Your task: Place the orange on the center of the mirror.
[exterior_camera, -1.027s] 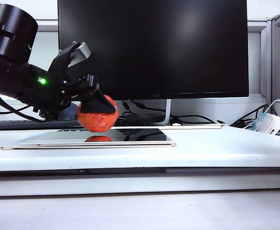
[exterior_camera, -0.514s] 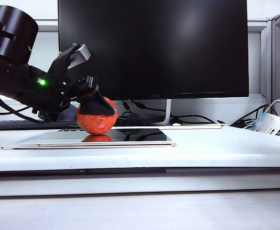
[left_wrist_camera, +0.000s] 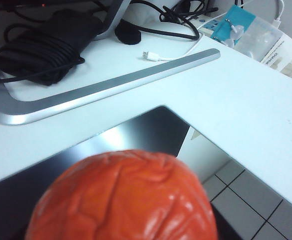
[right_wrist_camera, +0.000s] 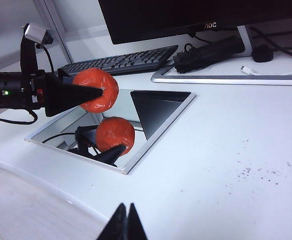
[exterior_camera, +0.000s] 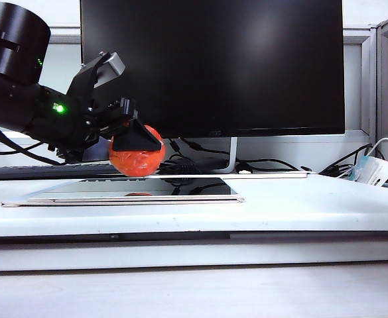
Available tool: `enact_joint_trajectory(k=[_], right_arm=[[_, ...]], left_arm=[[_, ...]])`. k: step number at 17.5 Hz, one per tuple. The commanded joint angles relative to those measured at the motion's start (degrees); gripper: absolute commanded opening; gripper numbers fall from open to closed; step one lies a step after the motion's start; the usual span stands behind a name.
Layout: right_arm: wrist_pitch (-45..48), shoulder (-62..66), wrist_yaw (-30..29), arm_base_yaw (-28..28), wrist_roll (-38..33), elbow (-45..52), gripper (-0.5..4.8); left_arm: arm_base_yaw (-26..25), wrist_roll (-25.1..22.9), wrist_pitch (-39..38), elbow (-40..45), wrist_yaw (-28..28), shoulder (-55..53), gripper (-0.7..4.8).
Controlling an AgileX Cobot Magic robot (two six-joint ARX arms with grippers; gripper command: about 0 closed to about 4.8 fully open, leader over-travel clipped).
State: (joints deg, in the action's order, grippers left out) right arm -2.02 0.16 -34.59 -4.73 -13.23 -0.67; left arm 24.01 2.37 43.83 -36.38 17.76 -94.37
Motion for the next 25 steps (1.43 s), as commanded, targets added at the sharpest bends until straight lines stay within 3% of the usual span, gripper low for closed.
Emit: enact_joint_trajectory(k=[1, 7, 8, 9, 15, 25], right_arm=[[0.98, -0.02, 0.11, -0.02, 0.07, 0.39, 0.0], [0.98, -0.02, 0.17, 0.0, 0.15, 0.39, -0.01], [0.98, -0.02, 0.17, -0.02, 0.15, 0.39, -0.01], [0.98, -0.02, 0.17, -0.02, 0.15, 0.39, -0.01], [0.98, -0.02, 0.15, -0.02, 0.13, 0.39, 0.0], [0.98, -0.02, 0.17, 0.0, 0.15, 0.39, -0.01]], left_arm=[[0.04, -0.02, -0.55, -0.07, 0.24, 0.07, 2.47], [0.04, -0.07, -5.66, -0.04, 0.33, 0.07, 2.63], [0.07, -0.04, -5.55, -0.04, 0.52, 0.07, 3.45], [0.07, -0.04, -5.25, -0.04, 0.42, 0.07, 4.67], [0.07, -0.02, -2.1, -0.07, 0.44, 0.07, 4.79], [-0.07, 2.8, 14.56, -0.68, 2.84, 0.55, 4.79]])
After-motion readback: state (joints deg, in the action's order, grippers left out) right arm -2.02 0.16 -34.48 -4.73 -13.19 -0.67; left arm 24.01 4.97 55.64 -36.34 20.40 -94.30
